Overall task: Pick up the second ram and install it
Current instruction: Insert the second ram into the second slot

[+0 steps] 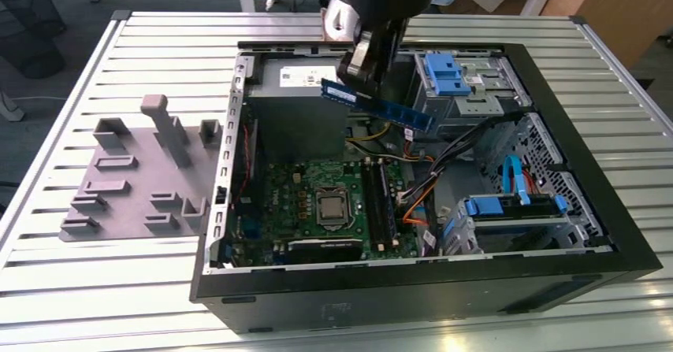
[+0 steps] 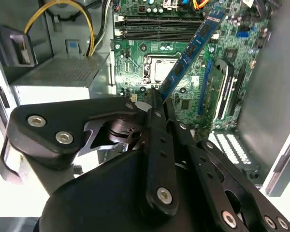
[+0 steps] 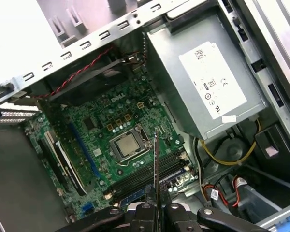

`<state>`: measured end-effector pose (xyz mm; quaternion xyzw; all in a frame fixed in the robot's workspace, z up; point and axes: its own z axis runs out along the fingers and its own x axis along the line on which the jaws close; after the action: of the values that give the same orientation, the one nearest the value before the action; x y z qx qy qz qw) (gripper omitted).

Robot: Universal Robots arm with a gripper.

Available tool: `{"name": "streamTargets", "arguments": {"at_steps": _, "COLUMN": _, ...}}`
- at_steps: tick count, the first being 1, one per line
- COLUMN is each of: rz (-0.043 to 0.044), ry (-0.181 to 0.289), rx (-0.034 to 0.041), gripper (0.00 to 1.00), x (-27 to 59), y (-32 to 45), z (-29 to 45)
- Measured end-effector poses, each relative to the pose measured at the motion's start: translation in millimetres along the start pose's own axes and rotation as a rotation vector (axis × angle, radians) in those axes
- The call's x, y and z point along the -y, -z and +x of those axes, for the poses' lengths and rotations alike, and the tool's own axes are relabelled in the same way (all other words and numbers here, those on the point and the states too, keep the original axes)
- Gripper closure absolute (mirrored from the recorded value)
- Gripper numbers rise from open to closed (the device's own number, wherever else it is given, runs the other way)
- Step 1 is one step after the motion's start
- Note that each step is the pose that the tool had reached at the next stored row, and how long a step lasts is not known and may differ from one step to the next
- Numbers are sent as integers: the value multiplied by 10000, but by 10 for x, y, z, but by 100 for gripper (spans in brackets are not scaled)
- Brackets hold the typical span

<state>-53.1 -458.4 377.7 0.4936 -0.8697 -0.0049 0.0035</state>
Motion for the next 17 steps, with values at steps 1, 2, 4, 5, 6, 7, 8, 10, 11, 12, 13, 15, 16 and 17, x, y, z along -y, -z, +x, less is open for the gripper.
{"name": "streamTargets", "arguments": {"at_steps": 1, "rz": 0, "ry": -171, "rx": 2, "gripper": 86, "x": 0, "y": -2, "z": 0}}
{"name": "streamTargets", "arguments": {"at_steps": 2, "rz": 0, "ry": -354, "rx": 4, "gripper": 86, "x": 0, "y": -3, "z": 0}}
{"name": "streamTargets", "arguments": {"at_steps": 4, "rz": 0, "ry": -696, "rx": 10, "gripper": 86, "x": 0, "y": -8, "z": 0}}
{"name": "streamTargets", "arguments": {"at_steps": 5, "rz": 0, "ry": -865, "rx": 11, "gripper": 86, "x": 0, "y": -9, "z": -1}}
{"name": "streamTargets", "arguments": {"at_steps": 6, "rz": 1, "ry": -1037, "rx": 13, "gripper": 86, "x": -1, "y": -11, "z": -1}}
{"name": "streamTargets", "arguments": {"at_steps": 7, "rz": 0, "ry": -1203, "rx": 15, "gripper": 86, "x": -1, "y": -13, "z": -1}}
{"name": "streamTargets", "arguments": {"at_steps": 8, "rz": 0, "ry": -1375, "rx": 18, "gripper": 86, "x": -1, "y": -15, "z": -1}}
{"name": "streamTargets", "arguments": {"at_steps": 10, "rz": 0, "ry": -1706, "rx": 21, "gripper": 86, "x": -1, "y": -18, "z": -1}}
{"name": "streamTargets", "arguments": {"at_steps": 11, "rz": 0, "ry": -1863, "rx": 23, "gripper": 86, "x": -1, "y": -20, "z": -2}}
{"name": "streamTargets", "arguments": {"at_steps": 12, "rz": -1, "ry": -2021, "rx": 25, "gripper": 86, "x": -1, "y": -21, "z": -2}}
{"name": "streamTargets", "arguments": {"at_steps": 13, "rz": 0, "ry": -2177, "rx": 27, "gripper": 86, "x": -1, "y": -23, "z": -2}}
{"name": "streamTargets", "arguments": {"at_steps": 15, "rz": 0, "ry": -2490, "rx": 30, "gripper": 86, "x": -2, "y": -26, "z": -3}}
{"name": "streamTargets", "arguments": {"at_steps": 16, "rz": -1, "ry": -2660, "rx": 32, "gripper": 86, "x": -2, "y": -28, "z": -3}}
{"name": "streamTargets", "arguments": {"at_steps": 17, "rz": -1, "ry": -2816, "rx": 34, "gripper": 86, "x": -2, "y": -30, "z": -3}}
